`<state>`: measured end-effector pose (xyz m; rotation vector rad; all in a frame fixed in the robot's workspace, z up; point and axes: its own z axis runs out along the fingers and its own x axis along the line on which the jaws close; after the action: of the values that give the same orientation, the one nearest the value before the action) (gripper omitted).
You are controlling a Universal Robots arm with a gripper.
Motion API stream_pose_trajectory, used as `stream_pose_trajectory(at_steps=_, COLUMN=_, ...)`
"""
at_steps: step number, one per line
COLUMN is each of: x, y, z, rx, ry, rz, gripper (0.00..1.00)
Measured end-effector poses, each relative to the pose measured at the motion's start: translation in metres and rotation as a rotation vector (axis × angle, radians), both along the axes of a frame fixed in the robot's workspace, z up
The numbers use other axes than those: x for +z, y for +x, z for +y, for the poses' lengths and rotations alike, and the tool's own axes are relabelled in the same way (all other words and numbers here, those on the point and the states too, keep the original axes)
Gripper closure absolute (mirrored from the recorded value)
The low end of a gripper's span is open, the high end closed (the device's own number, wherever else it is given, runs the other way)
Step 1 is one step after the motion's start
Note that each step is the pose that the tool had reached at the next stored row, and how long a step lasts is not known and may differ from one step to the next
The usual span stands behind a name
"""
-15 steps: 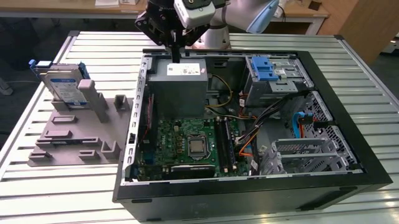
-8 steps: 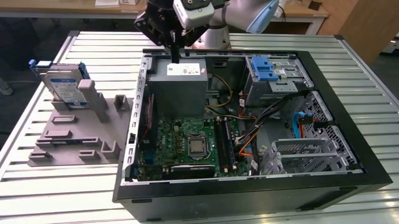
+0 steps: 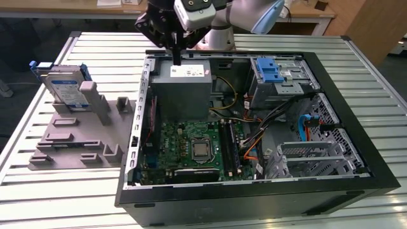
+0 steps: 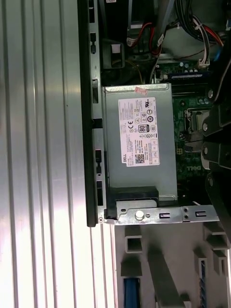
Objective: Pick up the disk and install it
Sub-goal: 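Reach for the disk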
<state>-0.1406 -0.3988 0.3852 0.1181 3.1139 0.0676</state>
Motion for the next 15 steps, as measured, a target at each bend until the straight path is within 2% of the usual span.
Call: stream_pose_trajectory(at_steps=15, x=-0.0031, y=-0.0057, z=0.0, rx=0.0, ry=0.0, rz=0.0014, gripper=0.89)
